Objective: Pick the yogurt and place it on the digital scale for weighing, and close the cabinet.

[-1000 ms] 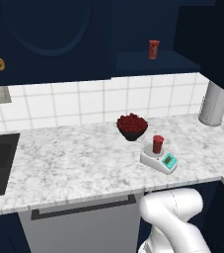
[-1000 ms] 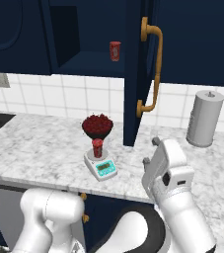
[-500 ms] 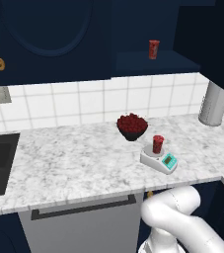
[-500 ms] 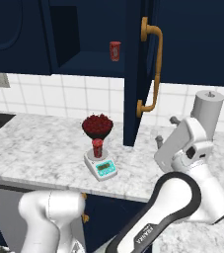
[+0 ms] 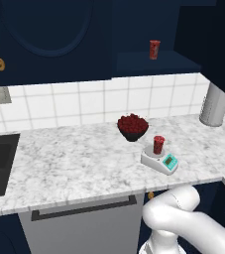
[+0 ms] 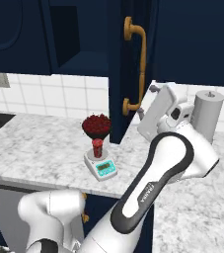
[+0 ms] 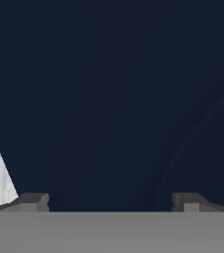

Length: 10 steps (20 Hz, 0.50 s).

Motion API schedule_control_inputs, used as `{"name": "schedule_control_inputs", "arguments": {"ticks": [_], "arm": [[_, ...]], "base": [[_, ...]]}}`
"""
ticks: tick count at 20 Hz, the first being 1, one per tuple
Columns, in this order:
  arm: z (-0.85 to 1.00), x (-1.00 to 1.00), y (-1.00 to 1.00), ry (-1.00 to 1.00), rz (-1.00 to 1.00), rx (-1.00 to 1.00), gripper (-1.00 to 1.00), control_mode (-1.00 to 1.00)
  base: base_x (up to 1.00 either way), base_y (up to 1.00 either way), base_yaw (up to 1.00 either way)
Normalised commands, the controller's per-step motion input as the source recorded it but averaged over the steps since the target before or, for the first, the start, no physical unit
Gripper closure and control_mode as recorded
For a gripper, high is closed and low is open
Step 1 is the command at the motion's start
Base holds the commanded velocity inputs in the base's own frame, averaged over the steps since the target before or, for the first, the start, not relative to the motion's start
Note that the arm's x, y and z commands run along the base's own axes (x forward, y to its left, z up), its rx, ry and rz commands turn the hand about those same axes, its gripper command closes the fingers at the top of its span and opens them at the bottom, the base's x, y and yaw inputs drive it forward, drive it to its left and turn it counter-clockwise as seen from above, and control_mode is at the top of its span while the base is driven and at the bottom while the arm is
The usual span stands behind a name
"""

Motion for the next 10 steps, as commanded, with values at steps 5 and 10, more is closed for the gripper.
{"name": "schedule_control_inputs", "arguments": {"ticks": [5, 10], "arm": [[0.50, 0.22, 0.97, 0.00, 0.02, 0.00, -1.00, -1.00], [0.13, 0.74, 1.00, 0.10, 0.00, 0.00, -1.00, -1.00]], "base": [[0.00, 0.00, 0.00], [0.00, 0.00, 0.00]]}}
